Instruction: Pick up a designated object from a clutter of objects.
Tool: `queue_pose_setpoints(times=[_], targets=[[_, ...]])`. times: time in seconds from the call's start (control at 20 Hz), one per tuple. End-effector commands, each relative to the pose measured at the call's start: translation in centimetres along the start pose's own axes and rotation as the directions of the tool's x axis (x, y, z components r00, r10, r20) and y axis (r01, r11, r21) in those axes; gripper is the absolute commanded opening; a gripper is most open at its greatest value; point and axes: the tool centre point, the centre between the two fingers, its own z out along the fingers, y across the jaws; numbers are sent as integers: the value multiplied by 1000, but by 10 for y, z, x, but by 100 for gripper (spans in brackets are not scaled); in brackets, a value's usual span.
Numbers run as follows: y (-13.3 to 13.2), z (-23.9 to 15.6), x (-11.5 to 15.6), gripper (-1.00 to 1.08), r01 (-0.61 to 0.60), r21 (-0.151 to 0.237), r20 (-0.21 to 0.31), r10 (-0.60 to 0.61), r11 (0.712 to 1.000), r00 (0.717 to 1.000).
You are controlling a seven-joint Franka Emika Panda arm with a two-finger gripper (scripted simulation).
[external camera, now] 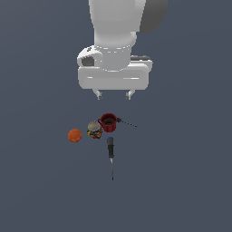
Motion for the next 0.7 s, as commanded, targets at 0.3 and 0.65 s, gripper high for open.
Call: queue_pose_setpoints(times=[0.3, 0.65], targets=[[8, 4, -2, 100, -4, 11, 9, 4, 1000, 1000], [14, 7, -4, 100, -16, 21, 17, 15, 1000, 1000]])
